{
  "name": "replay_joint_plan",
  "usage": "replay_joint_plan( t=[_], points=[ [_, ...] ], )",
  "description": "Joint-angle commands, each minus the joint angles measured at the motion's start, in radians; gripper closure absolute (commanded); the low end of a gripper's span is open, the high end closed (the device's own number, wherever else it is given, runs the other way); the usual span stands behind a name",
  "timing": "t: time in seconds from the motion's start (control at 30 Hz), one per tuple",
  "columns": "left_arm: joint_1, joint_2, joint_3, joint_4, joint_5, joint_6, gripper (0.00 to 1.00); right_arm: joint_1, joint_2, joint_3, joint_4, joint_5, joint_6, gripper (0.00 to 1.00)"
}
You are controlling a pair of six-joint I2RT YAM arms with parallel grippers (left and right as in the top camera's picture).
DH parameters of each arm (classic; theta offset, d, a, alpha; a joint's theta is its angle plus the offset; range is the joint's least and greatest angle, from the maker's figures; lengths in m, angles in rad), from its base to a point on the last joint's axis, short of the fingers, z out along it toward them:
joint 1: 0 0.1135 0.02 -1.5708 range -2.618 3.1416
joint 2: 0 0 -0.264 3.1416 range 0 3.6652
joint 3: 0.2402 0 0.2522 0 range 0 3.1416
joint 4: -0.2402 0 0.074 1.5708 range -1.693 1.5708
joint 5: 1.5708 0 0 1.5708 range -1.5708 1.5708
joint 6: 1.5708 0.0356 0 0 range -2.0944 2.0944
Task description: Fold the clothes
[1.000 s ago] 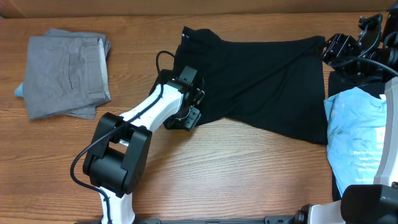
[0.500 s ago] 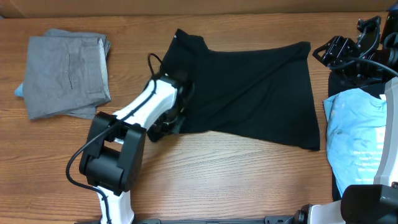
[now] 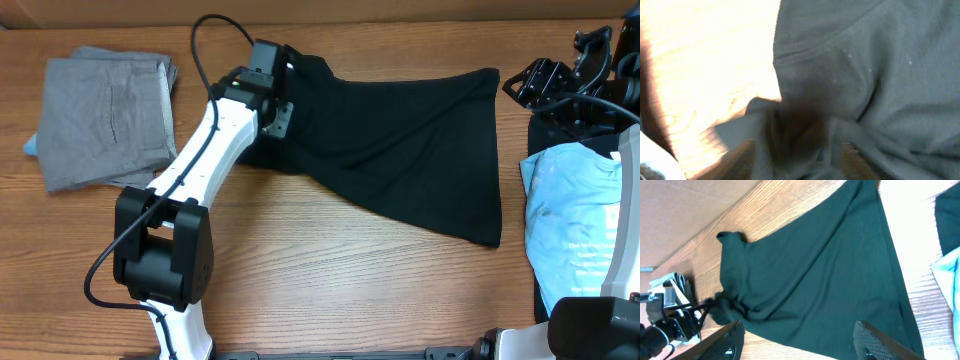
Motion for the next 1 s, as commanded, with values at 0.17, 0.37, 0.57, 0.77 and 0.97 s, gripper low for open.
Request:
replay_joint_plan(
  t=[0.17,0.37,0.57,0.77,0.97],
  points=[
    [0.005,-0.001,0.045,-0.152,0.055,0.011,0.33,0.005,-0.001,0.002,-0.026,0.039,-0.034,0.25],
    [0.003,-0.001,0.037,-0.295,0.174,0.012,0.52,0.005,-0.001,0.002,-0.03,0.039,-0.034,0.25],
    [0.003,0.0,-0.135,-0.17,0.15,0.009,0.48,0.005,-0.001,0.002,-0.033,0.039,-0.034,0.25],
    [0.02,0.0,-0.202,-0.113,0.1,-0.018,0.39,0.005,-0.001,0.002,-0.034,0.039,-0.034,0.25],
    [0.05,0.0,-0.193,-0.114,0.058,-0.018,0.4,0.005,-0.001,0.002,-0.034,0.039,-0.034,0.25]
  ],
)
